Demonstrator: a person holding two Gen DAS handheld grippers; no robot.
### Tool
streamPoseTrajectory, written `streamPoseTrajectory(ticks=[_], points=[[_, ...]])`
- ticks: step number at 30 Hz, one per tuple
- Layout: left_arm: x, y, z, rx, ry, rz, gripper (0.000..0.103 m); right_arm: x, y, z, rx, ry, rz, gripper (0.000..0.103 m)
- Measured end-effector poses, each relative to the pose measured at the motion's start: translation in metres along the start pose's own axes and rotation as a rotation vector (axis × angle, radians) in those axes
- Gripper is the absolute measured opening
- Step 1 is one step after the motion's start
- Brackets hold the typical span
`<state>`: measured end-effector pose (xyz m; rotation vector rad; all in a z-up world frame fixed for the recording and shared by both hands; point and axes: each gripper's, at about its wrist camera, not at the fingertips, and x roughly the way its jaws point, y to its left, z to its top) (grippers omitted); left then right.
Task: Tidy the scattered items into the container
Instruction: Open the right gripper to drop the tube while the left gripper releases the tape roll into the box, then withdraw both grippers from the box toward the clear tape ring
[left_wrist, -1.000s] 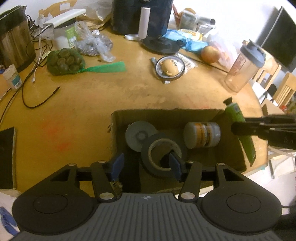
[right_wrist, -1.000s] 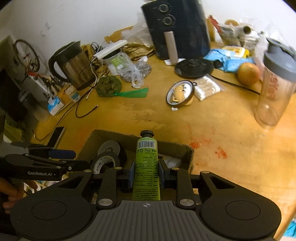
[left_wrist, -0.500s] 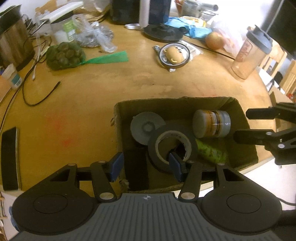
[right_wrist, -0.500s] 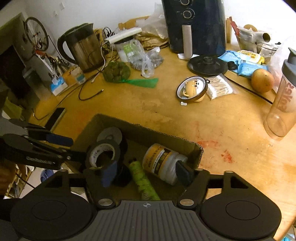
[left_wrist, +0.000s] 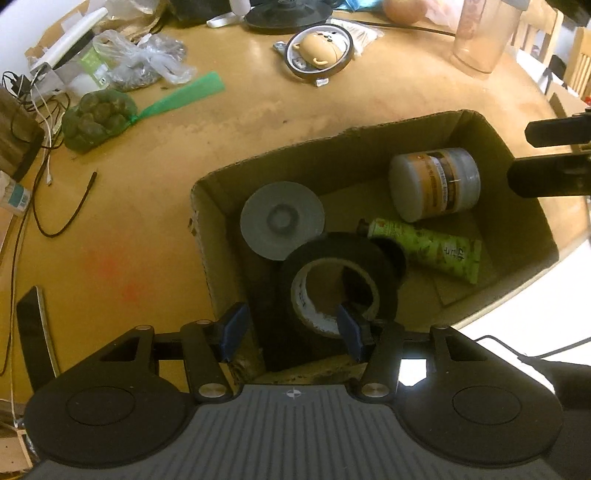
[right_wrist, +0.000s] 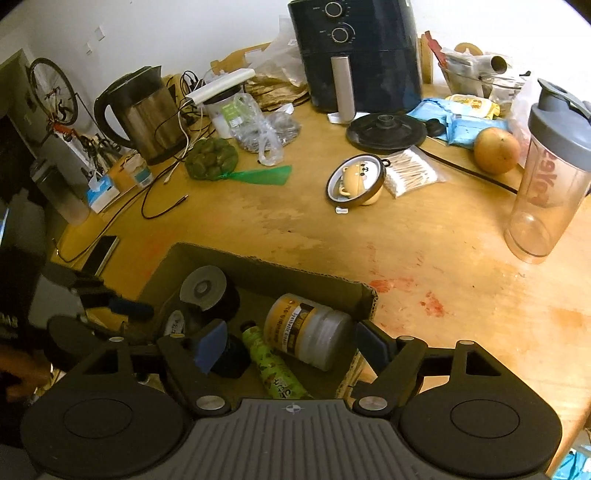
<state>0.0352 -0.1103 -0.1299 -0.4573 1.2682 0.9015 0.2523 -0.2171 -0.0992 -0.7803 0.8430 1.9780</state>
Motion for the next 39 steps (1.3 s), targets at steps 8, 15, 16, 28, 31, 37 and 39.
streamPoseTrajectory(ticks=[8, 15, 16, 28, 31, 37, 39], points=[[-0.022, 0.007, 0.000, -0.061, -0.062, -0.028, 0.053, 0.001, 0.000, -0.001, -0.002, 0.006, 0.001, 0.080], [-0.029, 0.018, 0.004, -0.157, -0.105, -0.070, 0.053, 0.002, 0.001, 0.001, -0.009, 0.005, 0.005, 0.080], [-0.029, 0.018, 0.005, -0.164, -0.114, -0.092, 0.053, 0.002, 0.001, 0.001, -0.010, 0.005, 0.007, 0.080], [-0.004, 0.015, 0.027, -0.351, -0.008, -0.283, 0.053, 0.001, -0.005, 0.001, 0.009, 0.010, -0.010, 0.080], [0.004, 0.015, 0.034, -0.386, 0.030, -0.262, 0.053, 0.000, -0.008, 0.000, 0.007, 0.014, -0.007, 0.080], [0.012, 0.013, 0.040, -0.419, 0.082, -0.204, 0.055, 0.002, -0.007, -0.001, 0.011, 0.019, -0.007, 0.080], [0.008, 0.012, 0.040, -0.399, 0.081, -0.179, 0.055, 0.002, -0.007, 0.000, 0.011, 0.020, -0.007, 0.080]])
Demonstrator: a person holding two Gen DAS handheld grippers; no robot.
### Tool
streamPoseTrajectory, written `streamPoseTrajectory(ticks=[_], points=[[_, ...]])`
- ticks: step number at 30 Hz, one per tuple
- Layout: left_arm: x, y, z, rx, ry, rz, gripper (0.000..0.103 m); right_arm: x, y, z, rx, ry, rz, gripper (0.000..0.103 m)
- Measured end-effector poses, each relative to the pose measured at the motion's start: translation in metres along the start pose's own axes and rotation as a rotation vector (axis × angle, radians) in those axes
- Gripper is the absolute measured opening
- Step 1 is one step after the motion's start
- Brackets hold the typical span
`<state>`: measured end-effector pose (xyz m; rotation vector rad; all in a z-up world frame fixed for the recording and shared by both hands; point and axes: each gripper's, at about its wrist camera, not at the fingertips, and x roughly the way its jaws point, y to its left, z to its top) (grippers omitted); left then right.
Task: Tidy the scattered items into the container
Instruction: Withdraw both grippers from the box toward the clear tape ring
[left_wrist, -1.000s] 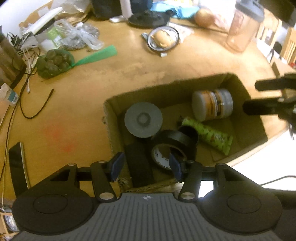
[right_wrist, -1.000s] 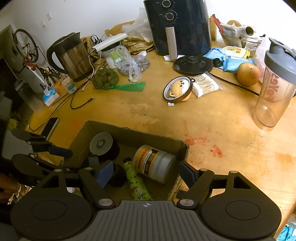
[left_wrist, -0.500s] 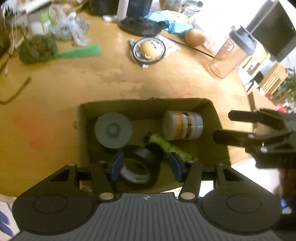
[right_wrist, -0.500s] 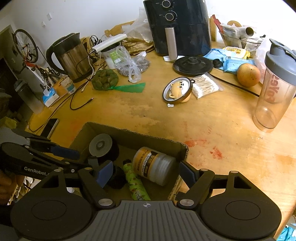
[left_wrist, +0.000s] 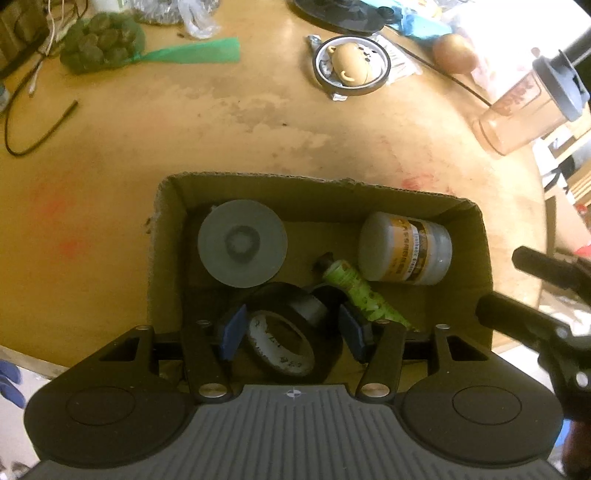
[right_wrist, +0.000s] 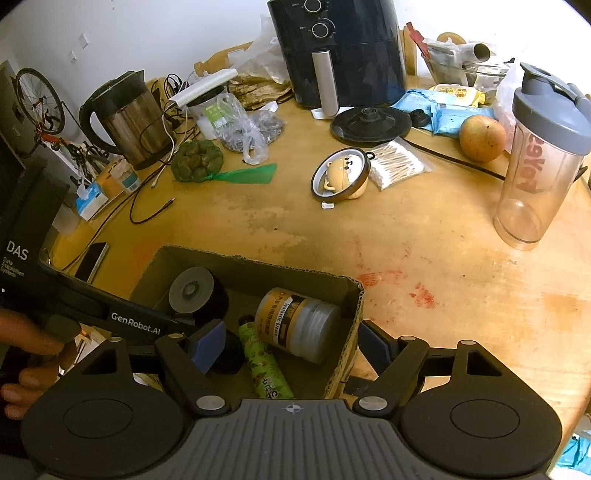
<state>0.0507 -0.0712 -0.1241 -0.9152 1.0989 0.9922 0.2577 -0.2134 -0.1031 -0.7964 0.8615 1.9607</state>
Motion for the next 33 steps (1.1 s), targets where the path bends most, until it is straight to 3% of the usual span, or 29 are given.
streamPoseTrajectory(ticks=[8, 11, 15, 18, 21, 24, 31, 33], points=[[-0.015, 0.010, -0.005, 0.009, 0.019, 0.036, 0.055, -0.001, -0.004, 0.001, 0.015, -0.005, -0.008, 0.080], [-0.016, 0.016, -0.007, 0.007, 0.012, 0.005, 0.052, -0.002, -0.007, 0.001, 0.019, -0.006, -0.009, 0.080], [-0.016, 0.016, -0.006, 0.041, -0.010, -0.019, 0.043, -0.001, -0.007, 0.000, 0.022, -0.003, -0.010, 0.080], [-0.021, 0.011, -0.005, 0.088, -0.033, -0.023, 0.030, -0.001, -0.006, 0.000, 0.014, -0.006, -0.006, 0.080], [-0.022, 0.007, -0.005, 0.127, -0.045, -0.032, 0.024, -0.001, -0.004, 0.000, 0.004, -0.007, -0.007, 0.080], [-0.023, 0.004, -0.007, 0.166, -0.058, -0.087, 0.021, -0.001, -0.004, 0.000, 0.008, -0.006, -0.007, 0.080], [-0.037, -0.001, -0.006, 0.225, -0.111, -0.099, 0.023, -0.003, -0.004, 0.002, 0.005, -0.009, -0.014, 0.081], [-0.043, -0.001, -0.003, 0.242, -0.141, -0.097, 0.030, -0.003, -0.004, 0.005, 0.006, -0.010, -0.016, 0.081]])
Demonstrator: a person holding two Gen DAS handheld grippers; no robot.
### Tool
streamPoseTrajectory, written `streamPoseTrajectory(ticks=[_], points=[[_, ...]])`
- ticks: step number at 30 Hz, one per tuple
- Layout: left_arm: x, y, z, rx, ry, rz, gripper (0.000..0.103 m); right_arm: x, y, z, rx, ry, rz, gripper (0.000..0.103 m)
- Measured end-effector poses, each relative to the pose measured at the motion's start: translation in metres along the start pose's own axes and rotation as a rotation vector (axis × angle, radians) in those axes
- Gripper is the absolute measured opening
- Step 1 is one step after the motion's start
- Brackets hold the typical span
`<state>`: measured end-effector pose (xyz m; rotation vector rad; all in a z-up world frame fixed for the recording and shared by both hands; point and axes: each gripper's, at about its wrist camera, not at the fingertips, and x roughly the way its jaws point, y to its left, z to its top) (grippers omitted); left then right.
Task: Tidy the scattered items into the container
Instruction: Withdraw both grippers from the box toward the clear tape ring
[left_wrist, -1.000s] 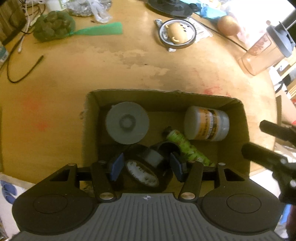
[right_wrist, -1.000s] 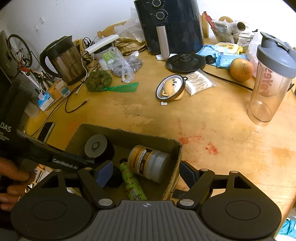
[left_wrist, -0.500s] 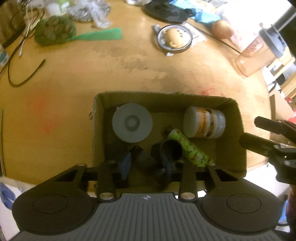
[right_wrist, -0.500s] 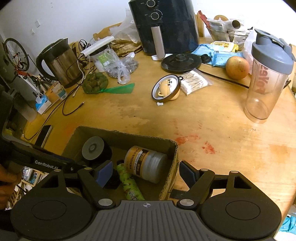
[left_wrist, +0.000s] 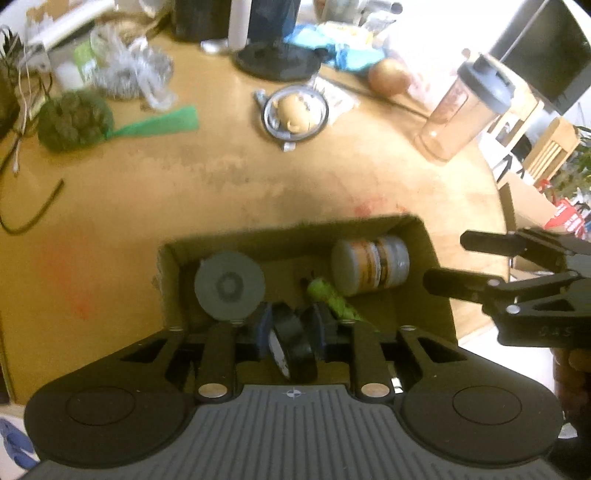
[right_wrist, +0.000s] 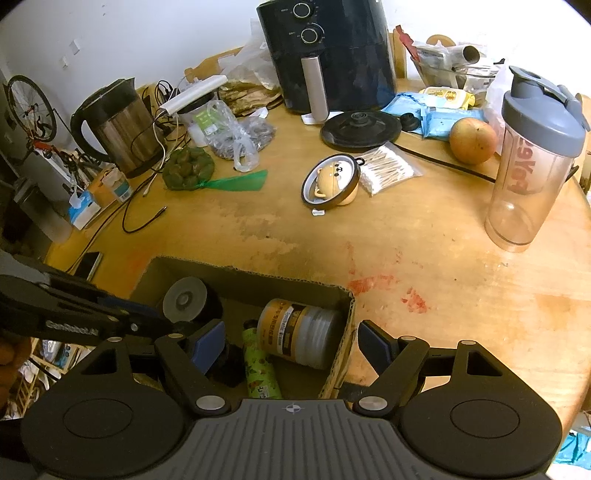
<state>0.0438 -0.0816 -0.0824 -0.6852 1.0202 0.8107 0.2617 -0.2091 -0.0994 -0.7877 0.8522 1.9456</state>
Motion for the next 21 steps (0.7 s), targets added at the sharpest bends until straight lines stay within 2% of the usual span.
streamPoseTrajectory(ticks=[3, 6, 8, 9, 14, 18, 21], points=[[-0.007, 0.004, 0.006, 0.010, -0.043, 0.022, 0.045, 0.000, 0.000, 0.004, 0.000, -0.007, -0.009, 0.087], [-0.014, 0.009, 0.013, 0.006, -0.081, 0.035, 0.051, 0.001, -0.001, 0.010, 0.002, -0.015, -0.026, 0.094], [-0.016, 0.012, 0.018, 0.002, -0.095, 0.040, 0.051, 0.001, -0.003, 0.014, 0.008, -0.022, -0.046, 0.102], [-0.016, 0.013, 0.020, 0.161, -0.085, -0.016, 0.051, 0.002, -0.004, 0.016, 0.012, -0.027, -0.056, 0.103], [-0.017, 0.017, 0.031, 0.161, -0.113, -0.008, 0.054, 0.006, -0.012, 0.026, 0.030, -0.039, -0.100, 0.103], [-0.012, 0.017, 0.039, 0.175, -0.105, -0.017, 0.054, 0.010, -0.017, 0.032, 0.042, -0.043, -0.153, 0.103], [-0.006, 0.018, 0.046, 0.189, -0.101, -0.028, 0.054, 0.015, -0.016, 0.038, 0.004, -0.026, -0.185, 0.103]])
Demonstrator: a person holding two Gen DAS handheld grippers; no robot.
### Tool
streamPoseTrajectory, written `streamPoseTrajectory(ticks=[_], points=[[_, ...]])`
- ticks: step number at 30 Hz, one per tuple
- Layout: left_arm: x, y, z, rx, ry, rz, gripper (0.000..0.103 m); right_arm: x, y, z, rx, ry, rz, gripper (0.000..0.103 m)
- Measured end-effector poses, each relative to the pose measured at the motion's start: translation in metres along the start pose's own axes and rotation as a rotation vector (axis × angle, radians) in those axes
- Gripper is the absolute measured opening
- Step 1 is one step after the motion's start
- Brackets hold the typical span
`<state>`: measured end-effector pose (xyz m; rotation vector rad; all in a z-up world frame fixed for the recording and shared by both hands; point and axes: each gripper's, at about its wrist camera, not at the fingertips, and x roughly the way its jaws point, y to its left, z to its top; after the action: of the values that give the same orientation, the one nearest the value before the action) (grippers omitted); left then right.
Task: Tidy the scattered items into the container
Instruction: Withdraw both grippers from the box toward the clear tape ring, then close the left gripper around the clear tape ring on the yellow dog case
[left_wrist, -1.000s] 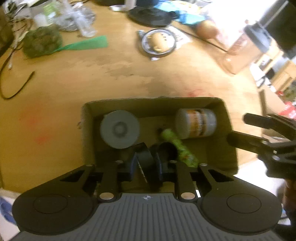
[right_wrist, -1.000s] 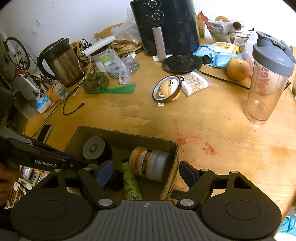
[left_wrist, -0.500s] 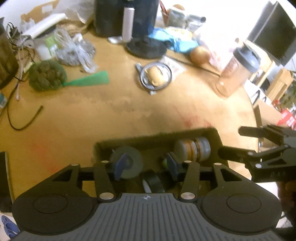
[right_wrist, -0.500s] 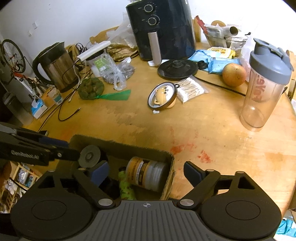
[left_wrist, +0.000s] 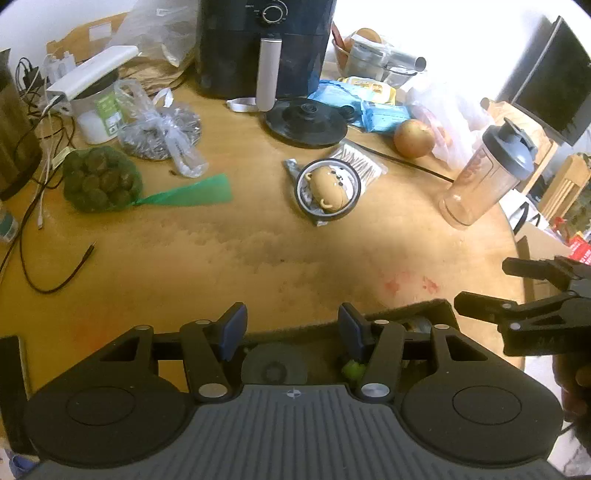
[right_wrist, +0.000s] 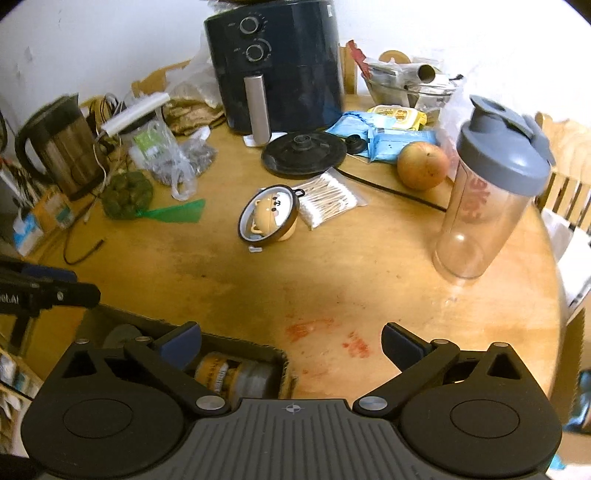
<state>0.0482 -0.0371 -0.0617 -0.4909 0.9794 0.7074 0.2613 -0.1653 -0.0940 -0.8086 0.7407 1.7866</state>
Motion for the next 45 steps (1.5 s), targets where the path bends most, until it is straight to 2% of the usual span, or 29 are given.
streamPoseTrajectory(ticks=[3, 6, 16, 17, 20, 26, 29, 30, 34, 36, 38, 45], points=[[0.009, -0.001, 0.010, 0.023, 0.001, -0.011, 0.054, 0.003, 0.002, 0.007, -0.036, -0.003, -0.004, 0.103], [0.015, -0.003, 0.023, 0.063, -0.013, -0.025, 0.054, 0.005, 0.000, 0.018, -0.039, 0.000, 0.036, 0.103], [0.033, -0.012, 0.072, 0.125, -0.071, -0.074, 0.055, 0.012, -0.016, 0.052, 0.067, 0.027, 0.139, 0.103], [0.036, -0.012, 0.075, 0.125, -0.075, -0.079, 0.057, 0.013, -0.016, 0.054, 0.070, 0.027, 0.136, 0.103], [0.045, -0.009, 0.084, 0.121, -0.081, -0.102, 0.071, 0.013, -0.017, 0.057, 0.068, 0.020, 0.123, 0.103], [0.074, -0.005, 0.096, 0.109, -0.049, -0.138, 0.074, 0.013, -0.020, 0.053, 0.095, -0.007, 0.113, 0.103], [0.093, -0.001, 0.103, 0.071, -0.010, -0.162, 0.075, 0.013, -0.020, 0.049, 0.109, -0.011, 0.109, 0.103], [0.100, 0.000, 0.105, 0.052, 0.010, -0.169, 0.080, 0.013, -0.021, 0.047, 0.117, -0.013, 0.109, 0.103], [0.124, 0.002, 0.111, -0.003, 0.070, -0.198, 0.082, 0.014, -0.023, 0.042, 0.141, 0.003, 0.097, 0.103], [0.137, 0.003, 0.113, -0.043, 0.101, -0.204, 0.090, 0.013, -0.023, 0.039, 0.150, 0.007, 0.093, 0.103], [0.150, 0.005, 0.115, -0.095, 0.131, -0.209, 0.096, 0.012, -0.024, 0.035, 0.159, 0.011, 0.092, 0.103], [0.184, 0.017, 0.115, -0.337, 0.225, -0.274, 0.097, 0.007, -0.028, 0.024, 0.193, 0.014, 0.063, 0.103]])
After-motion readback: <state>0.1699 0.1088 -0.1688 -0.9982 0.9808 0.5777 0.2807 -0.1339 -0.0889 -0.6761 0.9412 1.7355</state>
